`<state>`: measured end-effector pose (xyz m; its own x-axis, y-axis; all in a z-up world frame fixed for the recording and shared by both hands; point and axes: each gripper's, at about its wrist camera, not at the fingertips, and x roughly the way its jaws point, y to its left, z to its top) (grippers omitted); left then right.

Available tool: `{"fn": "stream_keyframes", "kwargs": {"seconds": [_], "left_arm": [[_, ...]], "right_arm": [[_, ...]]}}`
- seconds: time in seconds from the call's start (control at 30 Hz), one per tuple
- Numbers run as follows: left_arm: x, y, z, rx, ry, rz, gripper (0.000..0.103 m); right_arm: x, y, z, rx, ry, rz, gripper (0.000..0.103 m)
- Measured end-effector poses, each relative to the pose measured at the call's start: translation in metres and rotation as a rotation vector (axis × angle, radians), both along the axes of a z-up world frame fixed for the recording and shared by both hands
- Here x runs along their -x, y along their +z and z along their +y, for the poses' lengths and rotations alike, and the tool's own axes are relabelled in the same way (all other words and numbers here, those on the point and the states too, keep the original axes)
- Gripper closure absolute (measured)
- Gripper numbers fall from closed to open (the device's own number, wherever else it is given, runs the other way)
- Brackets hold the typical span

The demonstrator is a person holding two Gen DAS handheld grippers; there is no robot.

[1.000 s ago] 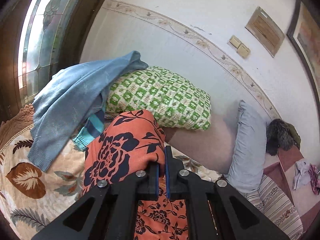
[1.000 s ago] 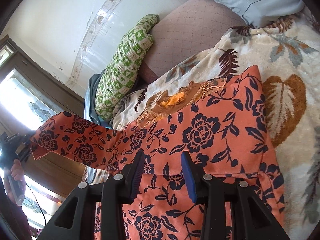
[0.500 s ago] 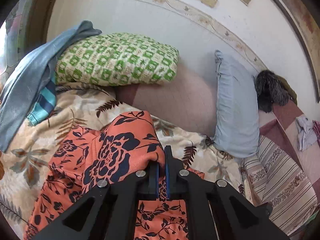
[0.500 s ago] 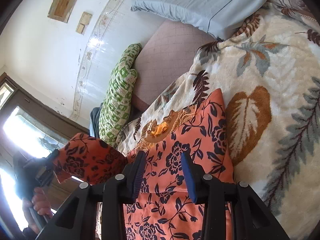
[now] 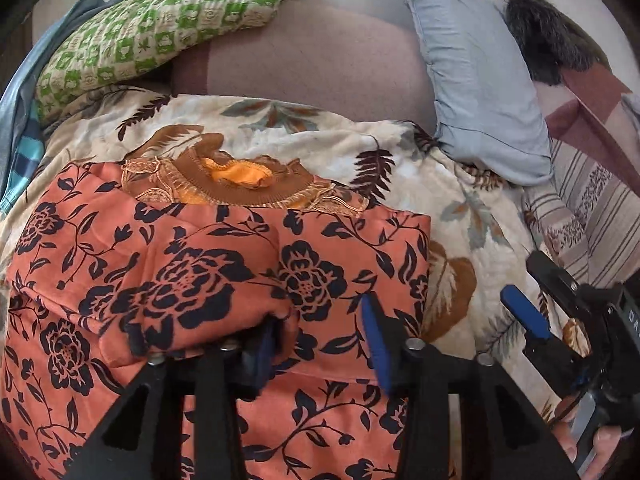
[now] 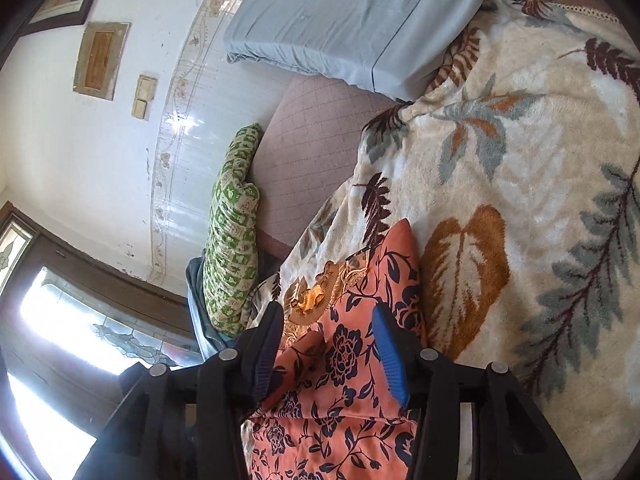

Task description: Fold small clothes

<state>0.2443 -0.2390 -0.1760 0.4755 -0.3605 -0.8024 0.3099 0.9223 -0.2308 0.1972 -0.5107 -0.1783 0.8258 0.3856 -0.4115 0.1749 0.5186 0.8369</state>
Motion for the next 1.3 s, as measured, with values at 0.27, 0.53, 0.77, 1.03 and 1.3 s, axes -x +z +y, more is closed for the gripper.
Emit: {"fn": "stream_keyframes", "kwargs": {"seconds": [0.27, 0.53, 0.77, 1.03, 1.3], "left_arm": [[0.021, 0.038, 0.038, 0.041, -0.185, -0.096, 0.025], [-0.002, 0.063, 0.142, 0.124, -0.011, -0.167, 0.018], [-0.035, 0.009, 0.231, 0.105, 0.255, -0.087, 0.018], [-0.044, -0.039, 0.257, 0.097, 0.318, -0.099, 0.019], [-0.062, -0.061, 0.257, 0.002, 0.341, 0.019, 0.019]], "right_arm": [[-0.013, 0.003, 0.023, 0.09, 0.026, 0.021, 0.053], [-0.033, 0.008, 0.073, 0.213, 0.165, 0.05, 0.053], [-0.044, 0.01, 0.166, 0.417, 0.485, 0.09, 0.053], [0.002, -0.024, 0.251, 1.12, 0.749, 0.179, 0.052], [-0.017, -0.041, 0.284, 1.359, 0.685, 0.113, 0.052]]}}
